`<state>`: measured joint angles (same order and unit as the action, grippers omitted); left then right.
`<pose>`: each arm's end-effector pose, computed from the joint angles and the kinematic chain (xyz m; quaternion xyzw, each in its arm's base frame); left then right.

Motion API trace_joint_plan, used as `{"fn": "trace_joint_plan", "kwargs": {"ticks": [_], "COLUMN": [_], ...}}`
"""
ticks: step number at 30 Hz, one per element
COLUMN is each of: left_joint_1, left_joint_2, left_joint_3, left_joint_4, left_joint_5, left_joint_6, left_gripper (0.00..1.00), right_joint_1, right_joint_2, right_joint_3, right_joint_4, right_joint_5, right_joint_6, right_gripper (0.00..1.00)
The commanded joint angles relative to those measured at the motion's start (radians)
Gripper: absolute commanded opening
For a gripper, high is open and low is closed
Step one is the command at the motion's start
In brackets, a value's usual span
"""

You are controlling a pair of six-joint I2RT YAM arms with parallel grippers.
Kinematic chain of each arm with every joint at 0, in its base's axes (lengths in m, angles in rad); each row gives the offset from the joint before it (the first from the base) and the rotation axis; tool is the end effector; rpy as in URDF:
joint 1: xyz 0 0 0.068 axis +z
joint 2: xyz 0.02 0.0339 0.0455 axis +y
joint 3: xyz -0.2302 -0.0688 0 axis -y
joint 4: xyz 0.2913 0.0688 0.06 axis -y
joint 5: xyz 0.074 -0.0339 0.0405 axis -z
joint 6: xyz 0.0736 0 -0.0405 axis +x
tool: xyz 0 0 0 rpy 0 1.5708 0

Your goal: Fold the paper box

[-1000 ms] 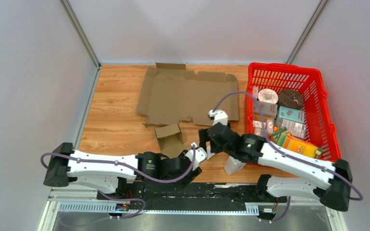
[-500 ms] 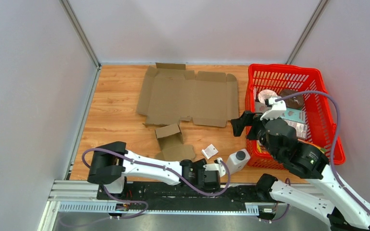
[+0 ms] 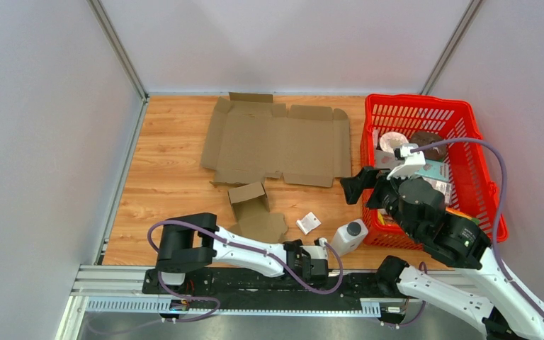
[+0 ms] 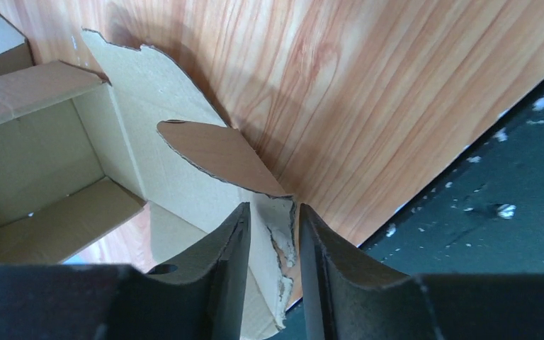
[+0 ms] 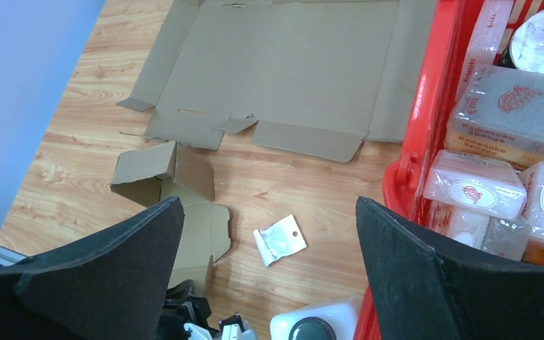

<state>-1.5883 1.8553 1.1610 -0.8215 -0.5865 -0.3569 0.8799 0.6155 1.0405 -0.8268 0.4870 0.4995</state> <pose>0.0345 -0.3550 0.0591 0.5462 0.7858 0.1410 0.2536 0.1544 0.1327 0.3668 -0.0224 0.8199 0.1856 0.5411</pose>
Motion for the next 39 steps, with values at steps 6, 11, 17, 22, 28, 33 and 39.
{"fn": "trace_joint_plan", "kwargs": {"ticks": [6, 11, 17, 22, 28, 33, 39], "left_joint_1": [-0.001, 0.025, 0.151, 0.283, 0.363, 0.366, 0.366], "left_joint_2": [-0.054, -0.238, -0.545, -0.712, -0.942, -1.178, -1.257], "left_joint_3": [0.051, 0.045, -0.021, -0.041, -0.105, -0.219, -0.239], "left_joint_4": [-0.067, -0.071, -0.001, 0.005, 0.099, 0.192, 0.041], "left_joint_5": [-0.088, -0.046, 0.095, 0.201, 0.173, -0.065, -0.271], "left_joint_6": [-0.04, -0.132, -0.249, -0.428, -0.67, -0.943, -1.265], "left_gripper": [0.1, 0.0, 0.0, 0.0, 0.0, 0.0, 0.0], "right_joint_1": [-0.002, -0.001, -0.002, -0.002, -0.002, -0.002, 0.037], "right_joint_2": [0.006, 0.016, 0.01, 0.026, 0.053, 0.079, 0.17], "right_joint_3": [-0.03, -0.04, -0.04, -0.043, -0.057, -0.063, -0.062], "right_joint_4": [0.017, 0.012, 0.018, 0.023, 0.037, 0.061, 0.087], "right_joint_5": [-0.044, -0.039, -0.031, -0.045, -0.07, -0.132, -0.228], "right_joint_6": [-0.022, -0.036, -0.05, -0.058, -0.055, -0.073, -0.134], "right_gripper": [0.94, 0.94, 0.94, 0.95, 0.94, 0.94, 0.91]}}
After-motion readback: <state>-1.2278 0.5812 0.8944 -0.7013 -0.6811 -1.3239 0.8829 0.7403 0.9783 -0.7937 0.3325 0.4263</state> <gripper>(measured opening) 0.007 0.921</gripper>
